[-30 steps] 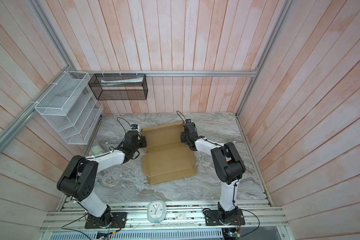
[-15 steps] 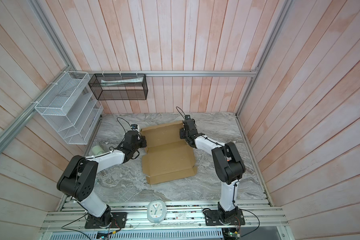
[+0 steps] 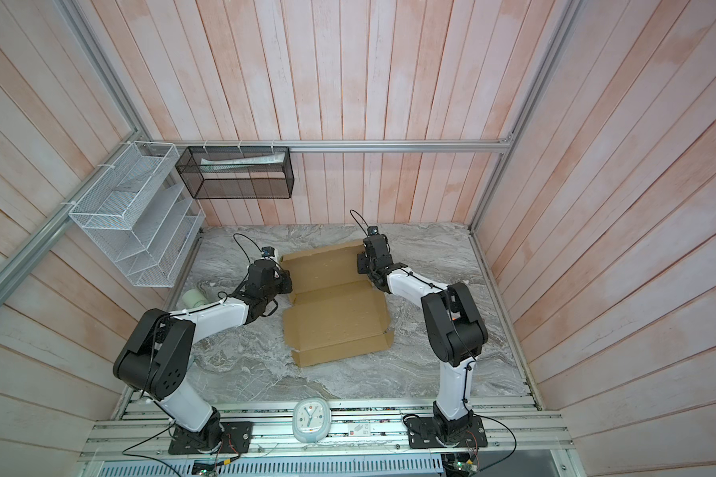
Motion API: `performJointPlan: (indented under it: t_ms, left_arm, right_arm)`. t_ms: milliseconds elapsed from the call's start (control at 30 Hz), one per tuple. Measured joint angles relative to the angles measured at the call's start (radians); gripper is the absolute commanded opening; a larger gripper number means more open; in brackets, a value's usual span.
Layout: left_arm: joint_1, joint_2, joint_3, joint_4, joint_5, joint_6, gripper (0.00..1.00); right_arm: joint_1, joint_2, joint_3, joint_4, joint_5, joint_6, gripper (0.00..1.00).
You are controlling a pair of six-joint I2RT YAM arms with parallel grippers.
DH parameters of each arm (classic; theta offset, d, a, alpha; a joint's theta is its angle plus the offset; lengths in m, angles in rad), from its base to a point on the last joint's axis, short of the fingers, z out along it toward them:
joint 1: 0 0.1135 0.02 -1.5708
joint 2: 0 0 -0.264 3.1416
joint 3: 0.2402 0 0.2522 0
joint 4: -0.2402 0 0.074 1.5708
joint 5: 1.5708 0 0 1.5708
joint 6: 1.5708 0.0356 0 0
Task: Fold the paper box
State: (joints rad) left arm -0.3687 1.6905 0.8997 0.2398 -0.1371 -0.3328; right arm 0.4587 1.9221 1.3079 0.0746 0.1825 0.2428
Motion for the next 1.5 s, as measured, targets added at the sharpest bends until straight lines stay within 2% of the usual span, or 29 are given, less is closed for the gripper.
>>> performJointPlan:
  t_ms: [367,700,1067,1500]
  left_arm:
    - [-0.001,0.0,0.0,0.001,0.003,0.0,0.0]
    - [-0.001,0.001,0.013,-0.021,-0.003,0.001,0.0]
    - [0.0,0.036,0.071,-0.071,-0.022,0.008,0.0]
    - [0.0,0.058,0.139,-0.164,-0.024,0.016,0.0]
  right_arm:
    - [0.009,0.008,0.01,-0.016,0.03,0.0,0.12]
    - [0.009,0.012,0.011,-0.019,0.029,0.018,0.23]
    - [0.008,0.003,0.005,-0.02,0.019,0.026,0.28]
    - [0.005,-0.051,-0.011,-0.024,-0.043,0.022,0.34]
